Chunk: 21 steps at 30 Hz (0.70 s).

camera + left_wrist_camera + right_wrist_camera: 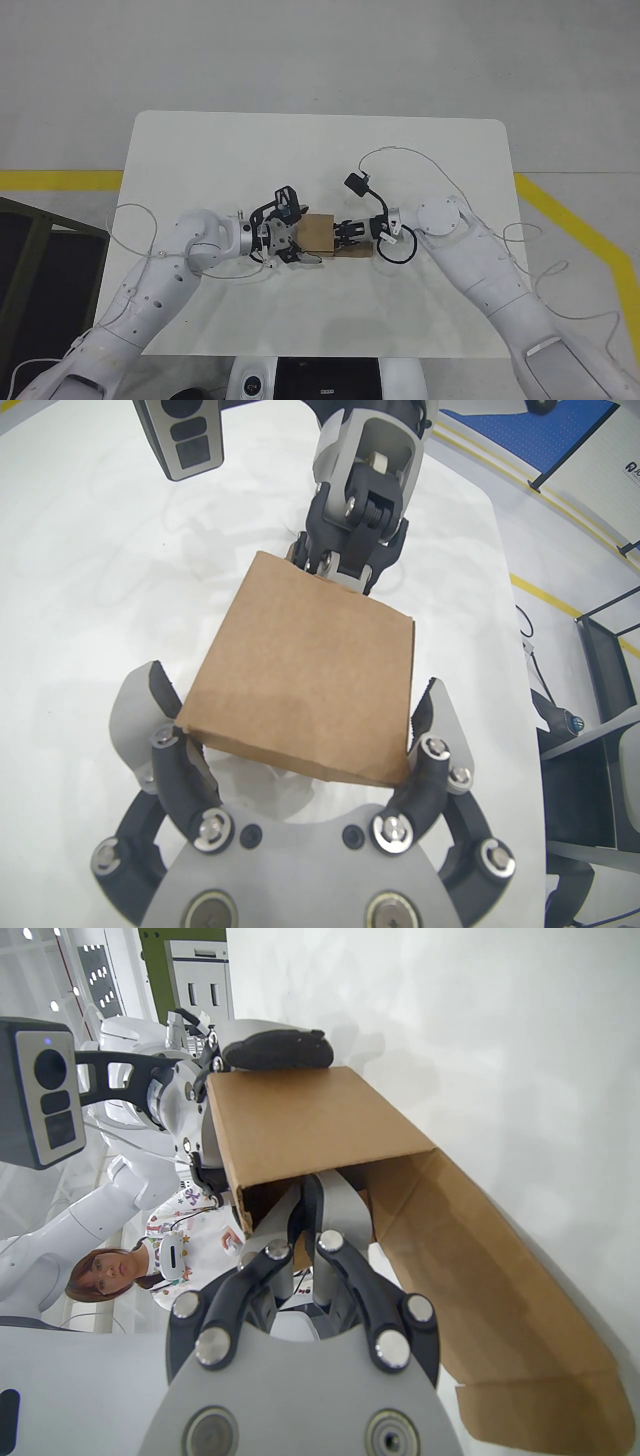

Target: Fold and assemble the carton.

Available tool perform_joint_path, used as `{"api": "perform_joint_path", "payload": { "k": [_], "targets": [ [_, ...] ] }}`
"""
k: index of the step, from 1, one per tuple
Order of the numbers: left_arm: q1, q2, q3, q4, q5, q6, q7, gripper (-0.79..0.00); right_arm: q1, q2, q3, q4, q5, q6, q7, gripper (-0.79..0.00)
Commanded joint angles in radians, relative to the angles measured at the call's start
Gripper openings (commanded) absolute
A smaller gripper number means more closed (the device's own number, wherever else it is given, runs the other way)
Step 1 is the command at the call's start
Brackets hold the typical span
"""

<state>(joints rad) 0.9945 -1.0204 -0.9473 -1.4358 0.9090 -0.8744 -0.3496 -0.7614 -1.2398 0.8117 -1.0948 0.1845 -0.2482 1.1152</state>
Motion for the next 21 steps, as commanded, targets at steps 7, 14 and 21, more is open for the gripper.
{"api": "perform_joint_path", "payload": {
  "k": [7, 14, 21],
  "targets": [
    [0.005, 0.0, -0.001, -0.004, -0.003, 0.001, -0.01, 0.0, 0.016, 0.0, 0.005, -0.004, -0.02, 0.005, 0.02, -0.785],
    [0.01, 0.001, -0.003, -0.008, -0.012, -0.003, -0.021, 0.0, -0.02, 0.035, 0.072, -0.062, -0.064, 0.051, 0.065, -0.785],
    [0.016, 0.001, -0.005, -0.018, -0.016, -0.005, -0.027, 0.0, -0.108, 0.079, 0.182, -0.171, -0.094, 0.095, 0.046, -0.785]
  ]
}}
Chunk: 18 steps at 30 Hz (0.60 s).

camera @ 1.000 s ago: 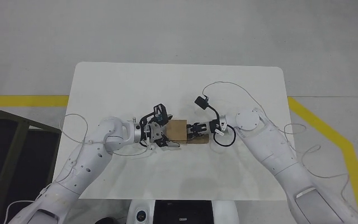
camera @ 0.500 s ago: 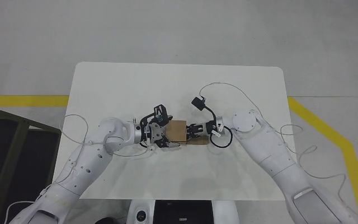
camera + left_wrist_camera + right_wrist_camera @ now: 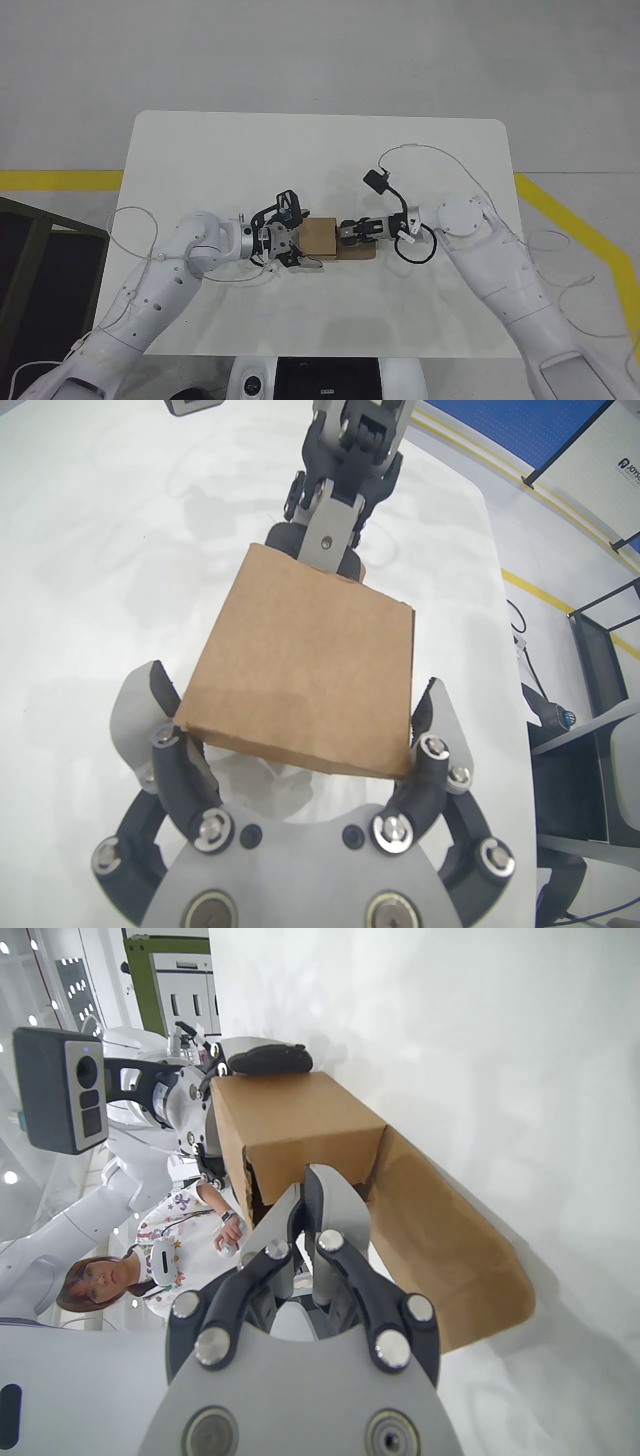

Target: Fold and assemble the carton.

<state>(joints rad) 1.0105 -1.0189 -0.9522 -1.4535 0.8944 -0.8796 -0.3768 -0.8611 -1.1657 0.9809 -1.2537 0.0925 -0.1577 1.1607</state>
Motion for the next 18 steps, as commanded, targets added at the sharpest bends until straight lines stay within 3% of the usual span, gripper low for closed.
{"api": "perform_joint_path", "payload": {
  "k": [1, 6, 13, 15, 18],
  "targets": [
    [0.0, 0.0, -0.001, 0.0, -0.003, 0.0, -0.001, 0.0, -0.02, 0.01, 0.029, -0.028, -0.006, 0.011, 0.0, -0.785],
    [-0.002, -0.001, -0.001, 0.003, -0.004, 0.003, -0.005, 0.0, -0.067, 0.041, 0.11, -0.108, -0.049, 0.049, 0.031, -0.785],
    [-0.003, -0.002, 0.002, 0.004, -0.006, 0.004, -0.005, 0.0, -0.13, 0.079, 0.191, -0.187, -0.129, 0.09, 0.115, -0.631],
    [-0.003, -0.003, 0.002, 0.004, -0.005, 0.005, -0.004, 0.0, -0.153, 0.085, 0.203, -0.198, -0.129, 0.092, 0.117, -0.61],
    [-0.003, -0.003, 0.002, 0.005, -0.005, 0.004, -0.004, 0.0, -0.183, 0.09, 0.215, -0.208, -0.128, 0.088, 0.095, -0.514]
  ]
}}
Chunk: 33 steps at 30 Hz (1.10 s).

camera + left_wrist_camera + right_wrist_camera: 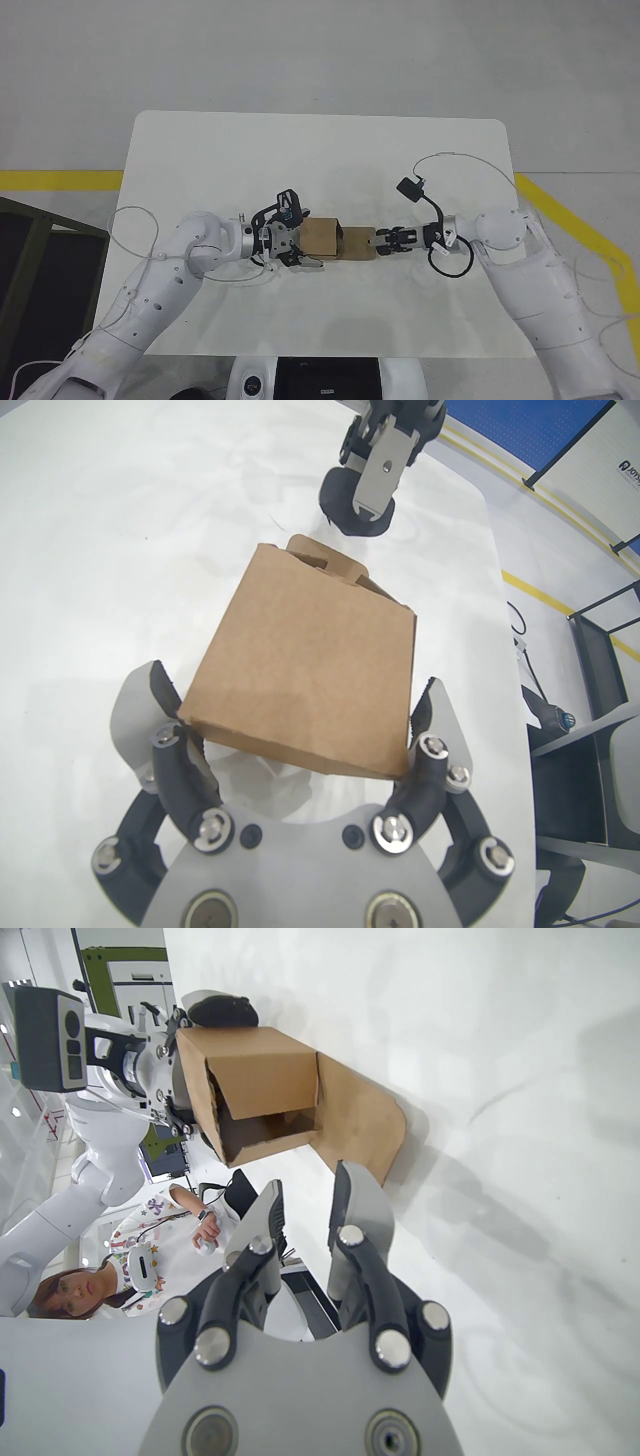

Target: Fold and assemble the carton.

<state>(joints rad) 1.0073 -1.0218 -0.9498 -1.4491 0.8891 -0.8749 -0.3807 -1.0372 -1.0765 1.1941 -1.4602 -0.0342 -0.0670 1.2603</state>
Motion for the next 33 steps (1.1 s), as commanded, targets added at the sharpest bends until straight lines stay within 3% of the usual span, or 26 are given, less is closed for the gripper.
{"api": "perform_joint_path", "payload": {
  "k": [1, 6, 33],
  "targets": [
    [0.0, 0.0, 0.0, 0.0, 0.0, 0.0, 0.0, 0.0, -0.012, 0.003, 0.003, -0.004, -0.004, -0.006, -0.011, -0.496],
    [0.0, 0.0, 0.0, 0.002, 0.003, -0.002, -0.001, 0.0, -0.026, 0.004, -0.006, 0.013, -0.005, -0.033, -0.039, -0.446],
    [0.006, 0.001, -0.005, -0.007, 0.002, -0.005, -0.01, 0.0, 0.041, -0.02, -0.116, 0.151, 0.105, -0.094, -0.1, -0.474]
  ]
}}
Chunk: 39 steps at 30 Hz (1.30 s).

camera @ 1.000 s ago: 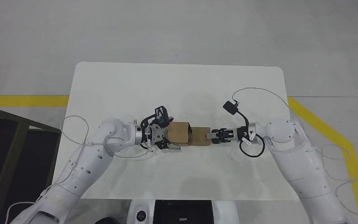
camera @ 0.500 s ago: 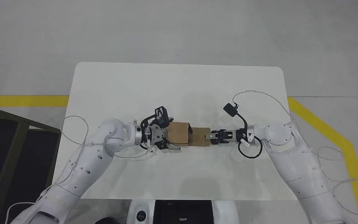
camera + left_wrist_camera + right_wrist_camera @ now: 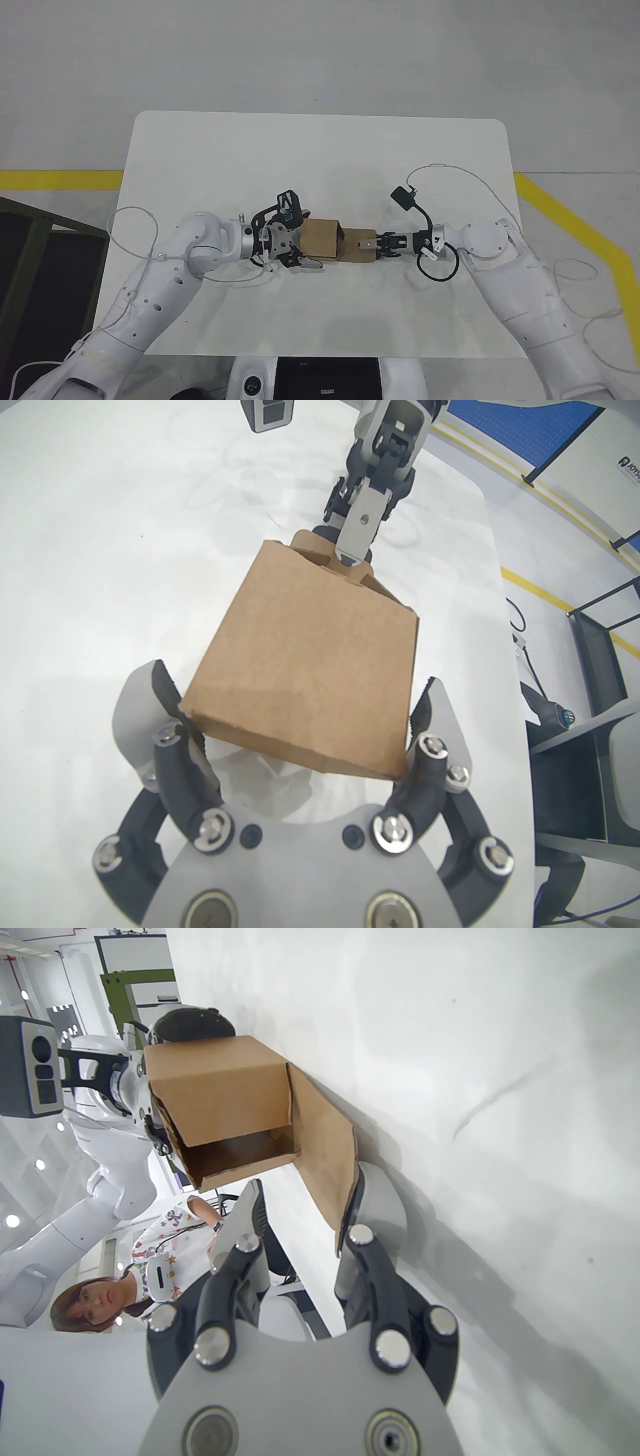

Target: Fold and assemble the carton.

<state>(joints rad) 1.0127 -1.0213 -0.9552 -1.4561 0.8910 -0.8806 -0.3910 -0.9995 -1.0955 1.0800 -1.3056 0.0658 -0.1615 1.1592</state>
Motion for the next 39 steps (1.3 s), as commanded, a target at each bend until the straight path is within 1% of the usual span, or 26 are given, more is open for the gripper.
{"api": "perform_joint_path", "payload": {
  "k": [1, 3, 7, 11, 12, 25, 31, 35, 39],
  "targets": [
    [0.001, 0.0, 0.0, -0.001, 0.0, 0.0, 0.0, 0.0, 0.005, -0.002, -0.004, -0.008, 0.014, 0.0, -0.001, -0.496],
    [0.001, 0.0, 0.0, -0.001, 0.0, 0.001, 0.0, 0.0, 0.009, -0.003, -0.004, -0.011, 0.037, -0.004, -0.005, -0.52],
    [0.001, 0.0, -0.001, -0.002, 0.0, -0.001, -0.002, 0.0, 0.017, -0.008, -0.009, -0.018, 0.083, -0.009, -0.007, -0.496],
    [0.002, 0.0, -0.001, -0.003, -0.001, 0.001, -0.002, 0.0, 0.029, -0.013, -0.022, -0.027, 0.118, -0.005, -0.003, -0.493],
    [0.002, 0.0, -0.001, -0.003, -0.001, 0.001, -0.002, 0.0, 0.034, -0.014, -0.027, -0.03, 0.116, -0.002, 0.0, -0.502],
    [0.003, 0.0, 0.002, -0.004, -0.001, 0.002, -0.012, 0.0, 0.082, -0.022, -0.081, -0.051, 0.065, 0.065, 0.006, -0.493],
    [0.002, -0.001, 0.002, -0.004, -0.003, 0.001, -0.016, 0.0, 0.067, -0.013, -0.051, -0.043, 0.081, 0.068, 0.005, -0.477],
    [0.003, -0.001, 0.001, -0.005, -0.004, 0.003, -0.015, 0.0, 0.035, -0.001, -0.014, -0.052, 0.089, 0.078, 0.012, -0.428],
    [0.004, 0.0, 0.0, -0.006, -0.006, 0.004, -0.014, 0.0, 0.004, 0.011, 0.022, -0.067, 0.094, 0.083, 0.013, -0.416]
  ]
}}
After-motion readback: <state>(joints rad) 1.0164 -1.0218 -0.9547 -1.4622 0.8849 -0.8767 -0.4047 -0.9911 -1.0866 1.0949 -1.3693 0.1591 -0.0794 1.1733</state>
